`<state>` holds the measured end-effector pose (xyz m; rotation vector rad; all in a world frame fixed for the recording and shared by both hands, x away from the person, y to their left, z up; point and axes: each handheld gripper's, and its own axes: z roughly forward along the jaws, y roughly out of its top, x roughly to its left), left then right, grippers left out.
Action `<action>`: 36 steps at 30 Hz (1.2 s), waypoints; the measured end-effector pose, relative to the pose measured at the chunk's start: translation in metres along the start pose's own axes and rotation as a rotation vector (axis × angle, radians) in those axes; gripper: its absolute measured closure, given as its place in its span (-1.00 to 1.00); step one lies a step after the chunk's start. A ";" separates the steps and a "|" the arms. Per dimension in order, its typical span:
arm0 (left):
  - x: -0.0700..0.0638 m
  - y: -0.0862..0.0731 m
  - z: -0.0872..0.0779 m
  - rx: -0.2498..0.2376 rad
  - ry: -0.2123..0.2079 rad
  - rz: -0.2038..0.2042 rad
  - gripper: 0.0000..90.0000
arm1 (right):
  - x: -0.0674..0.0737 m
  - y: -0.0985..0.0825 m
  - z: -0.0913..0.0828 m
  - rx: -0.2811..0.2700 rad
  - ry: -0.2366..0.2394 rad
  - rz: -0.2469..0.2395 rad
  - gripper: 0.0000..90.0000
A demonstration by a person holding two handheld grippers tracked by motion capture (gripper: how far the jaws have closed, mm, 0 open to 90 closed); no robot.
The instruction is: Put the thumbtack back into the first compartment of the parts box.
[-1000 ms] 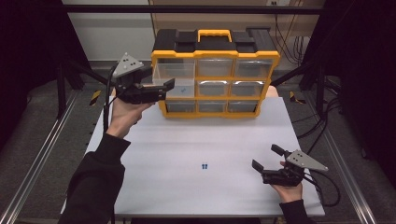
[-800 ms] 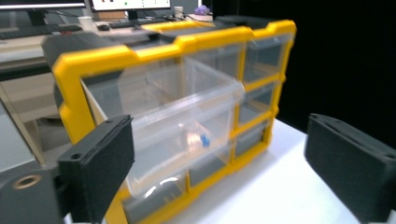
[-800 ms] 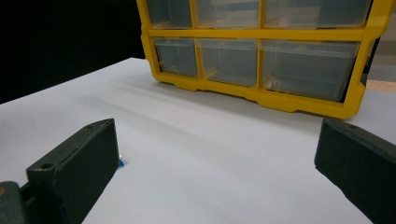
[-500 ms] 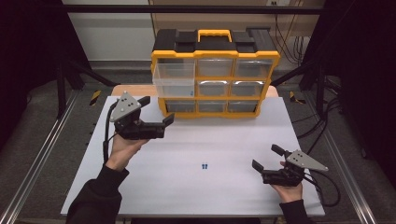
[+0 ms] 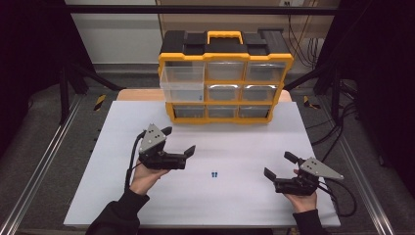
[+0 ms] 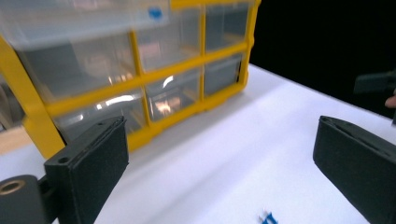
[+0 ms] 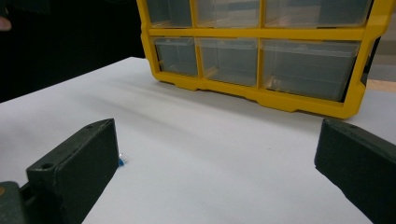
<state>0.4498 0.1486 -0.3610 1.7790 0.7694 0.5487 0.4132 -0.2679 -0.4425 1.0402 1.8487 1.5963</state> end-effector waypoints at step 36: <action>-0.046 -0.087 0.089 0.318 -0.012 -0.111 -0.64 | 0.000 0.000 0.000 0.000 -0.003 -0.001 -0.99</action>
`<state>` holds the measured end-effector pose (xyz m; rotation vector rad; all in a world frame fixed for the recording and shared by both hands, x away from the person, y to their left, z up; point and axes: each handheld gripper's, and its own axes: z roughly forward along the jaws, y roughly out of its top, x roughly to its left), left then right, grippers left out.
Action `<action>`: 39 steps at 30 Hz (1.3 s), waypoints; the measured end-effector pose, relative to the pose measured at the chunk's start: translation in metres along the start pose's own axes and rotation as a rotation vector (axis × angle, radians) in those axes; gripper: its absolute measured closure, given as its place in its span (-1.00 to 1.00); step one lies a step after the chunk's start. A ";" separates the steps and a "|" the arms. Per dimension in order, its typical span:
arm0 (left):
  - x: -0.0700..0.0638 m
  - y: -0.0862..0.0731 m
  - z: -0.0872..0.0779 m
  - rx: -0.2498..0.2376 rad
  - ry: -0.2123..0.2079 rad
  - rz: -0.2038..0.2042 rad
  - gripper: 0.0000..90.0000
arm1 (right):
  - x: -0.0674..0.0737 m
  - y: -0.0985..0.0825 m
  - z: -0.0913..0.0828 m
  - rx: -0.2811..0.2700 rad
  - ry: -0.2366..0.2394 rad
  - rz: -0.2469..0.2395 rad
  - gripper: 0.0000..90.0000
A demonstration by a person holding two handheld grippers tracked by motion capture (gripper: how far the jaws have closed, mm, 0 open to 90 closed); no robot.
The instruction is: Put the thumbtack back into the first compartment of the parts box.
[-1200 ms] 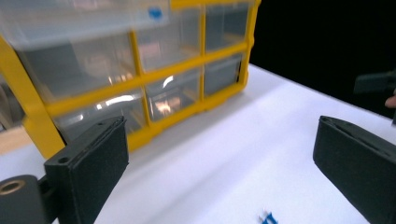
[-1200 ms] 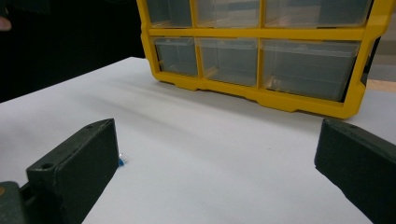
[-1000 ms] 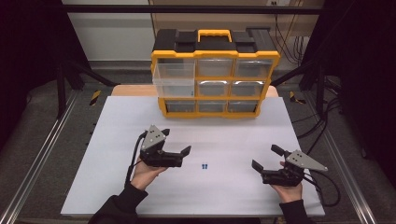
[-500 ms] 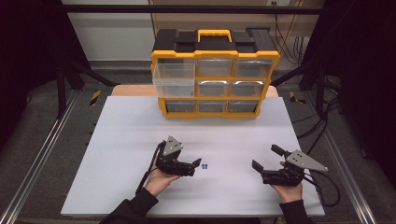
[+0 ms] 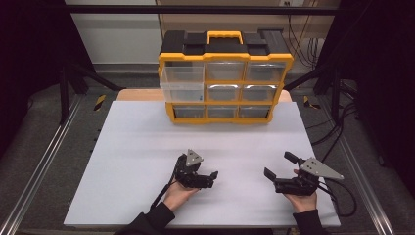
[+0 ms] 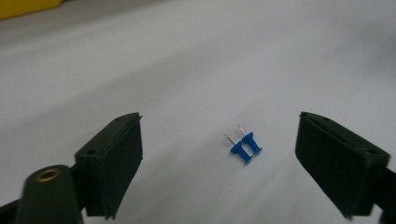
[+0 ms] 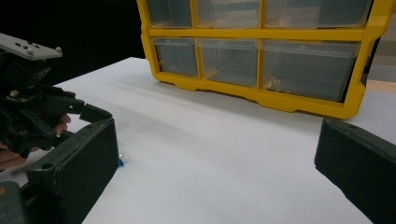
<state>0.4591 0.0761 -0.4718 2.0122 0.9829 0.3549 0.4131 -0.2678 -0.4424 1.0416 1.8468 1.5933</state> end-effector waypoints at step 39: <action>-0.019 -0.008 0.012 0.061 0.070 0.020 0.60 | 0.000 0.001 -0.001 -0.015 -0.001 0.005 -0.99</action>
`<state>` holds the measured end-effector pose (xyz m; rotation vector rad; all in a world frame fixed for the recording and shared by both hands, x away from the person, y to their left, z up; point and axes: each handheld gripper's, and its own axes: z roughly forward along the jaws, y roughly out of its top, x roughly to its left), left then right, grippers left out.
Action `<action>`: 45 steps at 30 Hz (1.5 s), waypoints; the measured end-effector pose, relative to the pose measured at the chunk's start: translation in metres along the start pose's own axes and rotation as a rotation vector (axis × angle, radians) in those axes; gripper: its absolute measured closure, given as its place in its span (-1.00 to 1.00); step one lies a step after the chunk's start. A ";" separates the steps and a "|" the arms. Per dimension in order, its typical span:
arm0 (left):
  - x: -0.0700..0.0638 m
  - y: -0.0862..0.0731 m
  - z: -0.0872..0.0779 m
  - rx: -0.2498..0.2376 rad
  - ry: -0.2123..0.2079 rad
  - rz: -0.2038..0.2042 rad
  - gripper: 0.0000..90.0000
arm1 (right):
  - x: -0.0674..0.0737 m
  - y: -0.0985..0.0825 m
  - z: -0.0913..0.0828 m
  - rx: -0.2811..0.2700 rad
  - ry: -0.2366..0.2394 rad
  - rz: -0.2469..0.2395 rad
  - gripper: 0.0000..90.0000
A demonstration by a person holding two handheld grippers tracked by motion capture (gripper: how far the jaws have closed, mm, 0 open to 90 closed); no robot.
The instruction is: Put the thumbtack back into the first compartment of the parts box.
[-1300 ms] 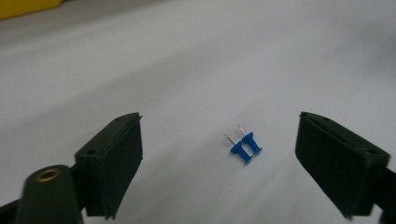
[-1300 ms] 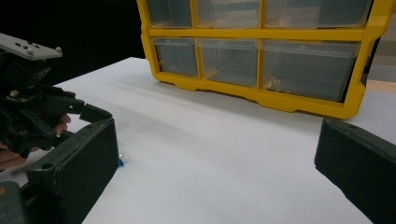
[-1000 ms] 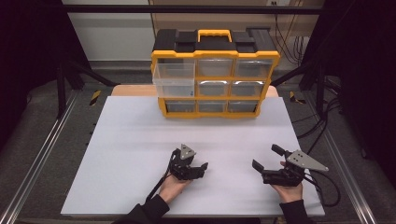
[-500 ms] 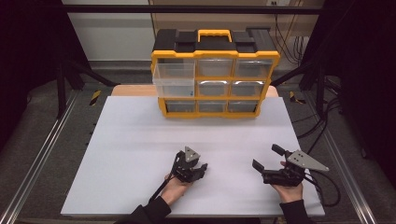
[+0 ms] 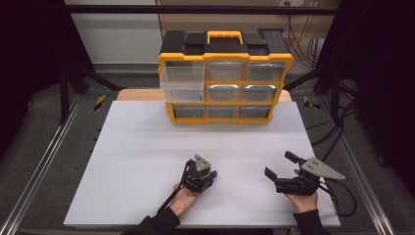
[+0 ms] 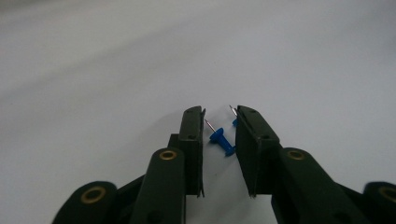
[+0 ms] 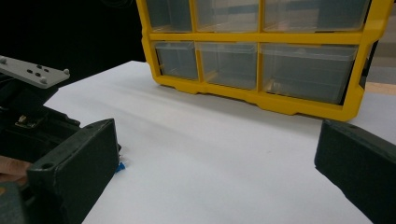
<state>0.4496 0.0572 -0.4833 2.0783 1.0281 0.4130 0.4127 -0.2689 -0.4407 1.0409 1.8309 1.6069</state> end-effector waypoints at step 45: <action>0.027 0.022 -0.067 -0.165 -0.048 -0.020 0.88 | 0.000 0.000 0.000 0.011 0.000 0.006 -0.99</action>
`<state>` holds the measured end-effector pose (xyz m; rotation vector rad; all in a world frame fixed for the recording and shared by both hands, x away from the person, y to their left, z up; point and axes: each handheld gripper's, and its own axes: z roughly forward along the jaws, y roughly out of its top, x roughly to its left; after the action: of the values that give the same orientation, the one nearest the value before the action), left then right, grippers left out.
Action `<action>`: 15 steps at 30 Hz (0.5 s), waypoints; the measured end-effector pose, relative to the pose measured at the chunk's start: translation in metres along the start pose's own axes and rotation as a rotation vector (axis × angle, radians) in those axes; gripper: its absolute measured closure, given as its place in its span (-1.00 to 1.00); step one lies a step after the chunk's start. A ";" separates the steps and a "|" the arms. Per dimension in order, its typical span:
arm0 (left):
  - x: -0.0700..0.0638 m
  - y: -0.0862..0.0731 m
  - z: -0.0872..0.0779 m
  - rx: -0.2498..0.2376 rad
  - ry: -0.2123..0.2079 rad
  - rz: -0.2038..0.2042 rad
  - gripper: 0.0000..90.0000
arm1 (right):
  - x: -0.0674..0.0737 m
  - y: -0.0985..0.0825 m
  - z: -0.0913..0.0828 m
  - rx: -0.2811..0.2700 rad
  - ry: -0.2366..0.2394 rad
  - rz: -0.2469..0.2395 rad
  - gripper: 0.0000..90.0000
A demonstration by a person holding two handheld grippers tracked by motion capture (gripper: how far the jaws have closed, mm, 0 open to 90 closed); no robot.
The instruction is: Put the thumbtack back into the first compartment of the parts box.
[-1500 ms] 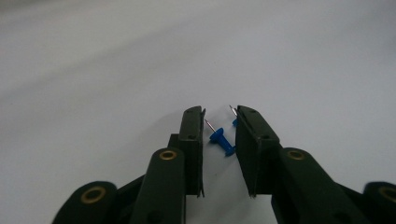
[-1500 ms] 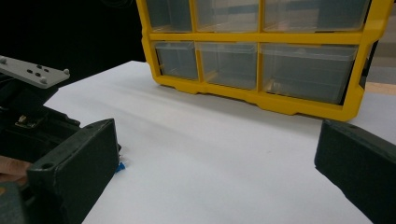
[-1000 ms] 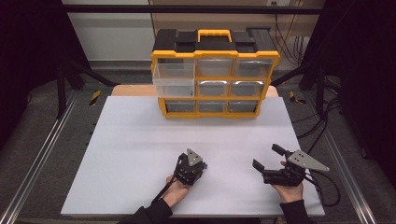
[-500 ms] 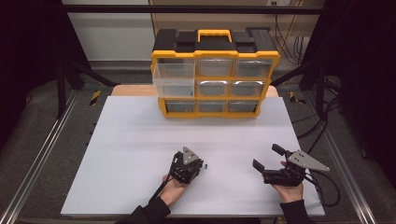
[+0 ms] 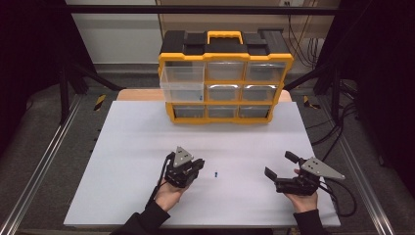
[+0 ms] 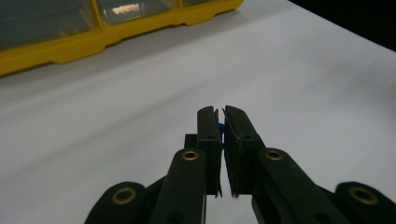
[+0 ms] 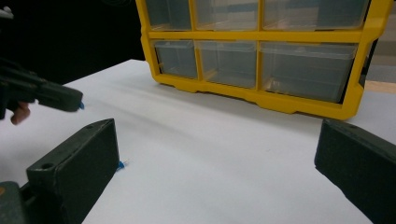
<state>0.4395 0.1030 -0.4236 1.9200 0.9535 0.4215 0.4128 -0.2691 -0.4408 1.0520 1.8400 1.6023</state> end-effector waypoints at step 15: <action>0.024 0.040 -0.052 -0.104 -0.017 0.024 0.88 | 0.000 0.000 0.000 -0.004 -0.005 -0.002 -0.99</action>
<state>0.4401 0.1403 -0.3652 1.8395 0.8814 0.4600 0.4133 -0.2691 -0.4411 1.0518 1.8338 1.6003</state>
